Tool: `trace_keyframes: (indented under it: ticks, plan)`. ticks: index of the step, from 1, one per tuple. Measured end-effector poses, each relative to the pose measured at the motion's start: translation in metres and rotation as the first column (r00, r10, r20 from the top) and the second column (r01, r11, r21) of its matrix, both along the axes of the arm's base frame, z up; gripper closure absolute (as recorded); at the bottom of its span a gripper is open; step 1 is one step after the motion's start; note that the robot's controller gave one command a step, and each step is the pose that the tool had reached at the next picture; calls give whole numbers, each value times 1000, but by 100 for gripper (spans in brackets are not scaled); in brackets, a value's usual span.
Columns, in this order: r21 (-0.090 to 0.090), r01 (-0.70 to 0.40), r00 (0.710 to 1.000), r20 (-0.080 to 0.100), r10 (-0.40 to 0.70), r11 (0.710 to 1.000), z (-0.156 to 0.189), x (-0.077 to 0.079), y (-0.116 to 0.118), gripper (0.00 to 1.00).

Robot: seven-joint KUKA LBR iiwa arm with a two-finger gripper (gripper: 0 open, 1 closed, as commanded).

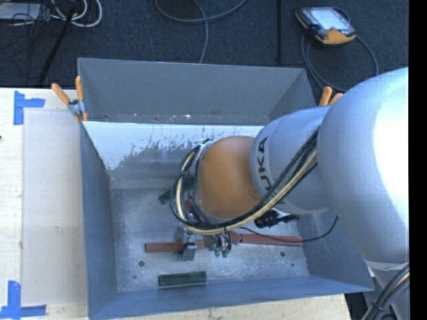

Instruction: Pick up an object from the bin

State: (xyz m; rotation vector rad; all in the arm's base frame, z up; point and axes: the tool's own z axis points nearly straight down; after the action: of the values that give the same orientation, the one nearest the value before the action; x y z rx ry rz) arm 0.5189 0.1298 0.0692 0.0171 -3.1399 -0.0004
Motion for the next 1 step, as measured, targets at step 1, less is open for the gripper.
trace_keyframes:
  ticks: [1]
  plan:
    - [0,1,1000,0,-1,1000,0,0,0,100]
